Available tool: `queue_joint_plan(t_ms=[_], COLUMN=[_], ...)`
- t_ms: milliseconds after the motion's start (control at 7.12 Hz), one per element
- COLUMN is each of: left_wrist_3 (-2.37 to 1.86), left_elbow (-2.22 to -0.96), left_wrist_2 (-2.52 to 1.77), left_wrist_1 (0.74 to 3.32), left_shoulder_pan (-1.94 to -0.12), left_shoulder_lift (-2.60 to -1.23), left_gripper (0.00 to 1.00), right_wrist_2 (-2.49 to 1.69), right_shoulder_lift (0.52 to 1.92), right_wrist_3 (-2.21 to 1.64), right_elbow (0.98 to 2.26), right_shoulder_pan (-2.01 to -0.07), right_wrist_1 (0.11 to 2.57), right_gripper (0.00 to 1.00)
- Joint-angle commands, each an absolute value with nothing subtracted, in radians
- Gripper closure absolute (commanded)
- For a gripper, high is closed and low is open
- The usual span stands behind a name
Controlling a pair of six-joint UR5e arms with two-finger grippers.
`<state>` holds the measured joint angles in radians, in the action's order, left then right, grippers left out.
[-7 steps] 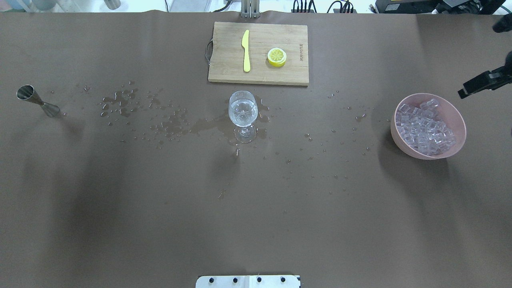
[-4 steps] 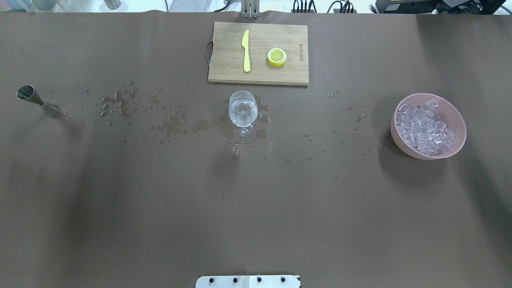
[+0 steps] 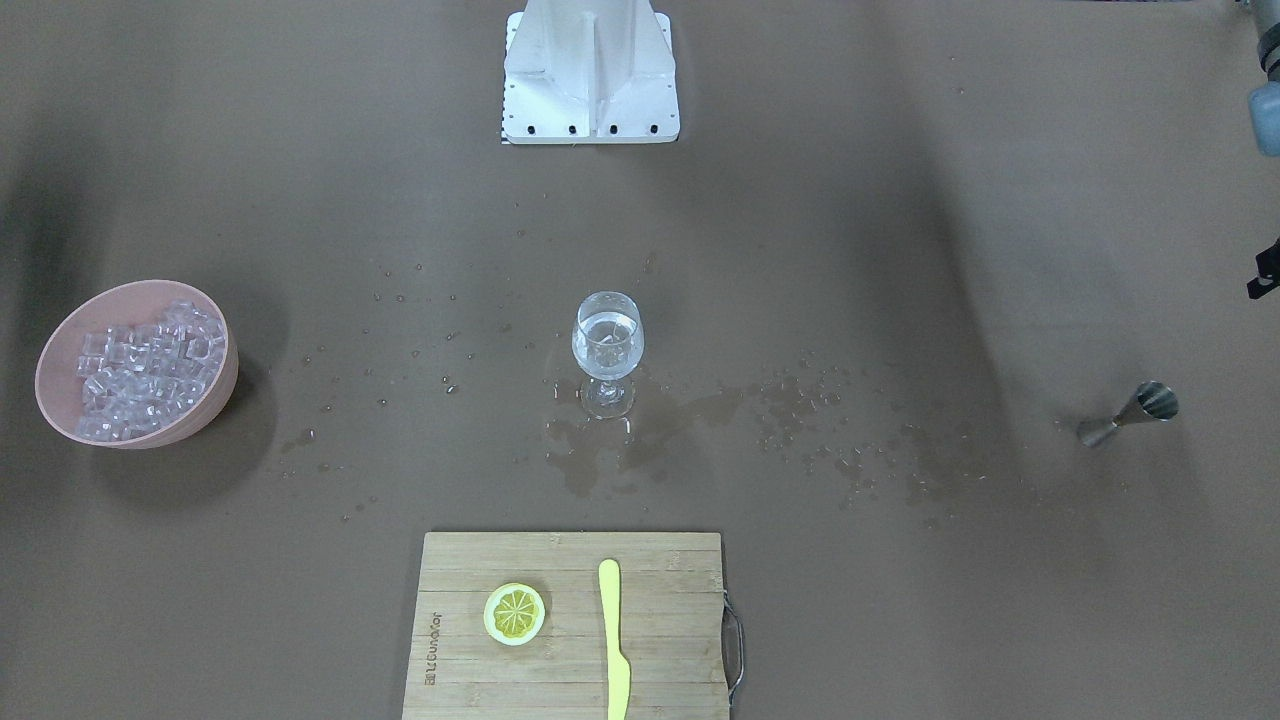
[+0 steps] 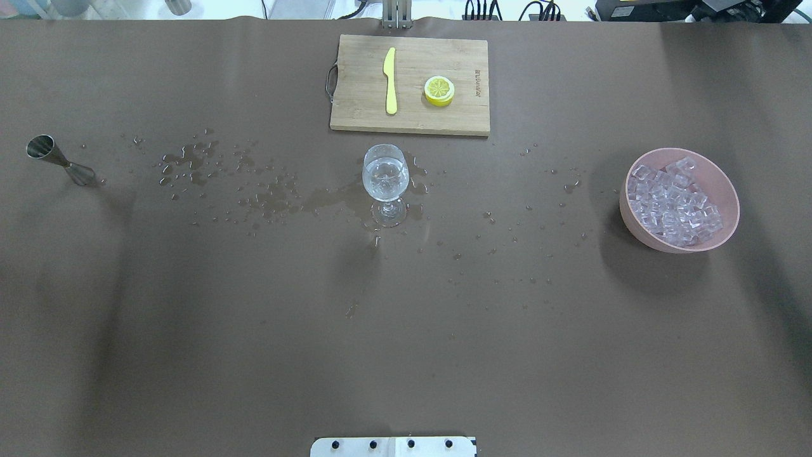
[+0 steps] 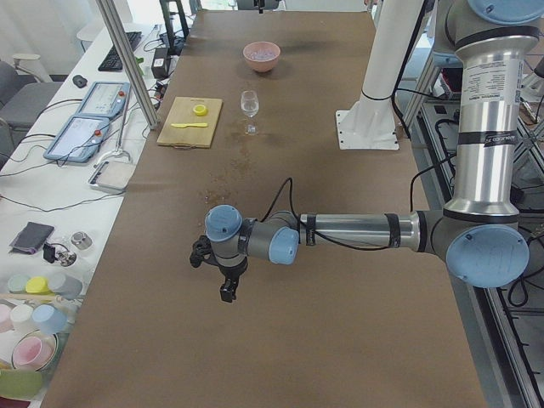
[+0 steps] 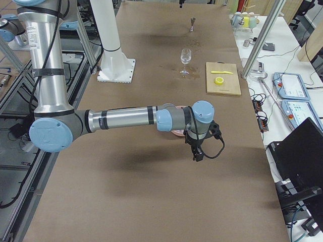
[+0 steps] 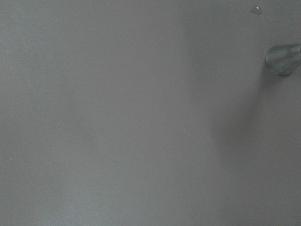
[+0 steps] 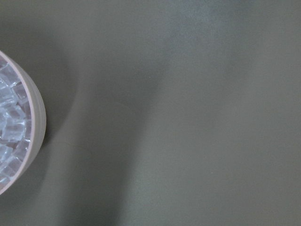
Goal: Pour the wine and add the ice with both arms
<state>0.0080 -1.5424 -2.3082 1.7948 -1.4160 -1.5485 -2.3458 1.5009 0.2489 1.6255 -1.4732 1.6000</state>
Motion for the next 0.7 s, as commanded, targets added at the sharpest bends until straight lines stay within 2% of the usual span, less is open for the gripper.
queue_joint_plan(t_ms=[0, 561], left_wrist_3=[0.008, 0.009], left_elbow=[-1.558, -1.571], left_wrist_2=[-2.31, -2.438], left_wrist_1=[1.812, 1.81], left_shoulder_pan=[-1.414, -1.419], left_shoulder_lift=[-1.568, -1.559], left_gripper=[0.02, 0.02], right_wrist_2=[-2.347, -2.339], right_shoulder_lift=[1.513, 1.5], right_wrist_3=[0.247, 0.248], right_elbow=[1.62, 1.628], right_shoulder_pan=[-1.474, -1.474], right_wrist_1=[1.591, 1.591], right_gripper=[0.0, 0.0])
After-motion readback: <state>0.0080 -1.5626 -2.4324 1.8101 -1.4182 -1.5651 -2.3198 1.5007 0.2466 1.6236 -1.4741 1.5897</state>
